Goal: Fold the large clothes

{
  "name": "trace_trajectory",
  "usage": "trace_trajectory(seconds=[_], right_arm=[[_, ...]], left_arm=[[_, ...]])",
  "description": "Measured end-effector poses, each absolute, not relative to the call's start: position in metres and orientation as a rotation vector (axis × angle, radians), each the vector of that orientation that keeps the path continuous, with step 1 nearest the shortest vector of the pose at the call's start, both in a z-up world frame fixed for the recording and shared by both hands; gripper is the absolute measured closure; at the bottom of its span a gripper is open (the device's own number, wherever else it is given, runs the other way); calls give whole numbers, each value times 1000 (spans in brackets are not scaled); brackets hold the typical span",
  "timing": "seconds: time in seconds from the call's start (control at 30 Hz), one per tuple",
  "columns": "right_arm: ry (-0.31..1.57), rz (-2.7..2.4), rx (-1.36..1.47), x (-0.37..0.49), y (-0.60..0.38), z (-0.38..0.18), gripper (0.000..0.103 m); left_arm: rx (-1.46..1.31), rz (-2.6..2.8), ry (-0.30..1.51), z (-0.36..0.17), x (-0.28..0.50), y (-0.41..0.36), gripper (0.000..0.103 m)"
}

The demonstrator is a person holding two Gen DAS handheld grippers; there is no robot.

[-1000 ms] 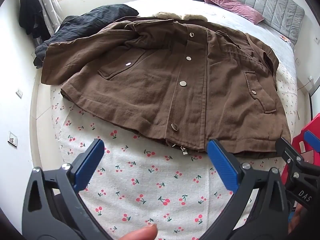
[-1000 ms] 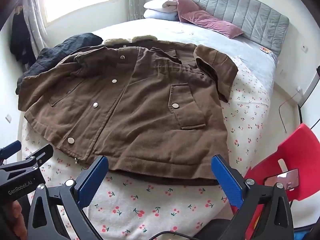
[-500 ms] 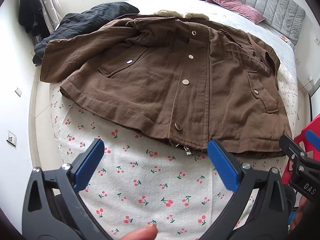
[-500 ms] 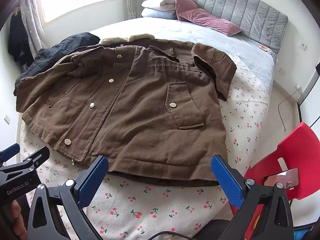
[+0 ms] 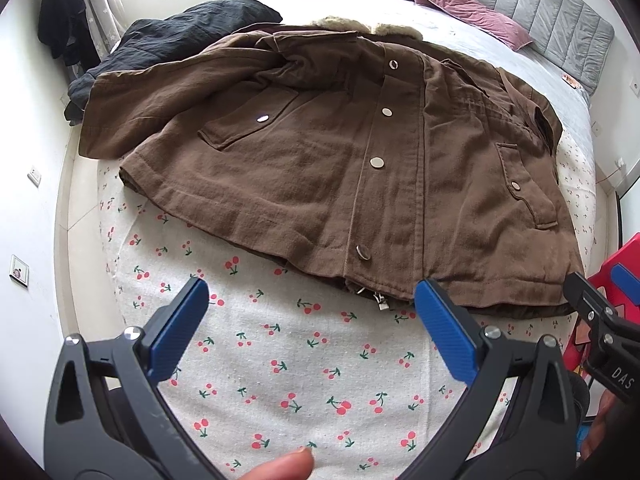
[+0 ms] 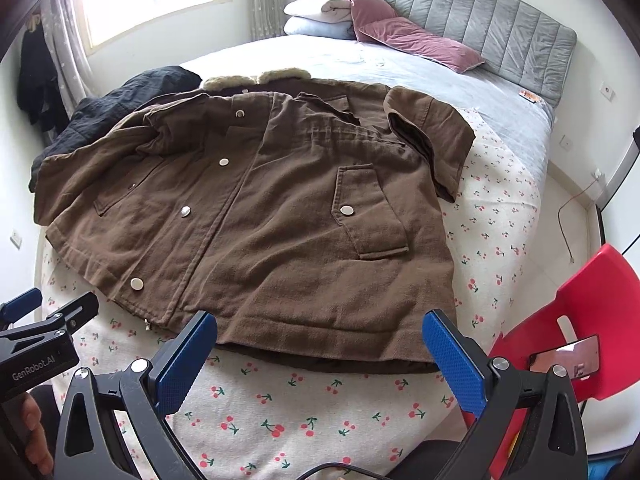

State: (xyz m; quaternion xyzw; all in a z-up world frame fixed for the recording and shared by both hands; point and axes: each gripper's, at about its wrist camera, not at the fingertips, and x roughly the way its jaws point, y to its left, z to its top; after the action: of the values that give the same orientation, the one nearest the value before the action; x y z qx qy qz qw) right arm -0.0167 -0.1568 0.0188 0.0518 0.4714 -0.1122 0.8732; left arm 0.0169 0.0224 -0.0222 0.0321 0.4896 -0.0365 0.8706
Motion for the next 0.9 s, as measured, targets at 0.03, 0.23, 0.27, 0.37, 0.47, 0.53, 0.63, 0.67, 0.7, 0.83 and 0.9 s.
trace_trajectory(seconds=[0.03,0.23,0.27,0.37,0.47,0.53,0.63,0.67,0.7,0.83,0.9], right_arm=[[987,-232,109,-16,-157,18,0],[994,-227,77,-7,-161,16,0],[988,-222,68,-6,-162,17,0],[971,-186,31,1,-165,17,0],[987,-128,23,14,-175,14,0],[999,-89,45,22,-187,11,0],[1034,-74,88,41,-218,1,0],[1050,-82,100,46,-227,-3,0],[1073,-91,117,54,-240,-10,0],[1106,-105,193,71,-279,-34,0],[1110,-117,238,78,-297,-50,0]], left_arm=[[63,-83,1022,-22,19,24,0],[17,-155,1020,-21,40,45,0],[25,-158,1012,-20,43,50,0],[87,-140,1037,-21,62,66,0],[135,-121,1046,-18,91,91,0],[160,-108,1052,-17,114,112,0],[206,-83,1071,-23,158,145,0],[204,-87,1077,-26,169,154,0],[188,-98,1087,-31,183,165,0],[114,-182,1119,-51,220,192,7],[77,-235,1131,-63,230,199,10]])
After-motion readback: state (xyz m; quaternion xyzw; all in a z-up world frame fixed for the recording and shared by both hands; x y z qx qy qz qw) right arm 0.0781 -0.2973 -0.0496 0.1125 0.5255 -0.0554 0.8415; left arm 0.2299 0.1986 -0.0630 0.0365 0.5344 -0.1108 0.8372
